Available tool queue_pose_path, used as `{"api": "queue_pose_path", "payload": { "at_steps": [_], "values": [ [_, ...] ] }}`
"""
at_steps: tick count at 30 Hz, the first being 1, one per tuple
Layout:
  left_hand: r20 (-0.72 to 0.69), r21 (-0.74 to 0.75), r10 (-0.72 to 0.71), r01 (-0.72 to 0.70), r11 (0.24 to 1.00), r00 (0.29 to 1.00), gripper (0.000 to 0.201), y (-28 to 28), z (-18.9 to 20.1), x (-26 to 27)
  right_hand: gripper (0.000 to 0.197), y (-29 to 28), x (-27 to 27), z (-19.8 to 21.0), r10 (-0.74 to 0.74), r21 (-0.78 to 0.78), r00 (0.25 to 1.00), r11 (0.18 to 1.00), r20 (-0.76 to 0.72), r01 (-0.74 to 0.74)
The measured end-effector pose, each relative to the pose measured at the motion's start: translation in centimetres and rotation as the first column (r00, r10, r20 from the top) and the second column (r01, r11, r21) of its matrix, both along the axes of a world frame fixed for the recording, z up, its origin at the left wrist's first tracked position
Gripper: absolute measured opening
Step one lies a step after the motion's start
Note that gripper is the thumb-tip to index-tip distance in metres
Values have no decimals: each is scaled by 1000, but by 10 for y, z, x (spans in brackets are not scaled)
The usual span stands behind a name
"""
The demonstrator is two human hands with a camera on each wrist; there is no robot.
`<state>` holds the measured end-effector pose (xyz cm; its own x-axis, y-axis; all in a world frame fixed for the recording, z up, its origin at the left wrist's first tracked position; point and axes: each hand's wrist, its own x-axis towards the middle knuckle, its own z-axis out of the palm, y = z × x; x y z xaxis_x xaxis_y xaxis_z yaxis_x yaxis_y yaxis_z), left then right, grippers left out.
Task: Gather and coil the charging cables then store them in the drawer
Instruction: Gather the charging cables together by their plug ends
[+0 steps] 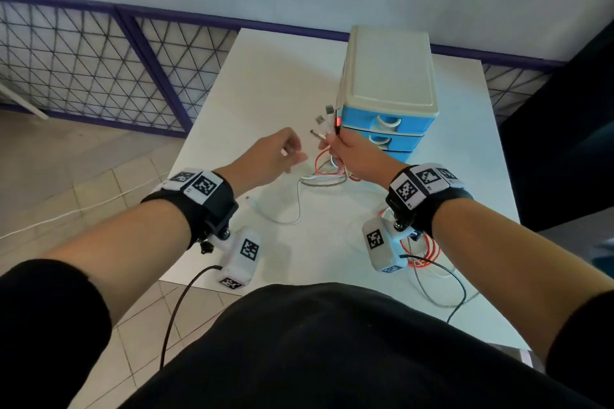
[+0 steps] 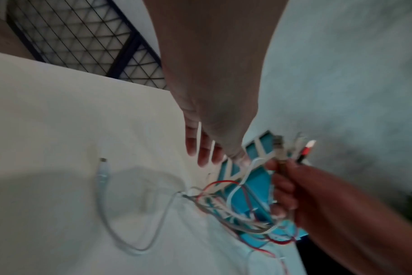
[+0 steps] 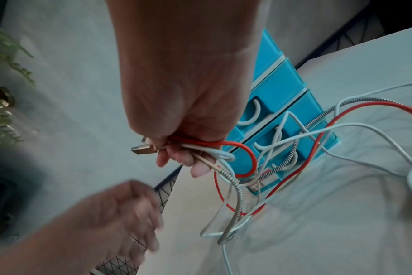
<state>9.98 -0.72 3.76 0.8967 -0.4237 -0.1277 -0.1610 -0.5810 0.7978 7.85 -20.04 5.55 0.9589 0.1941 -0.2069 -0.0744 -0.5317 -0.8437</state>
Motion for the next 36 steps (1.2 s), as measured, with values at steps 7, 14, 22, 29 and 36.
{"api": "queue_pose_path", "payload": {
  "at_steps": [7,14,22,29,36],
  "values": [
    [-81,676,-352,311,668,932,26,57,-75,-10,27,-3,-13,-3,-81,60,993,995,-84,86],
    [18,791,-555,328,517,832,17,71,-96,-17,28,7,-16,-3,-150,118,983,980,-108,163],
    [46,244,-391,369,897,919,4,15,3,12,25,5,-8,14,-166,241,969,948,-181,207],
    [151,-304,-7,53,951,989,38,-22,94,31,26,11,-7,55,-88,525,985,838,-145,152],
    [49,-564,115,-67,823,992,16,-50,121,34,21,8,9,81,-351,377,920,887,175,267]
  ]
}}
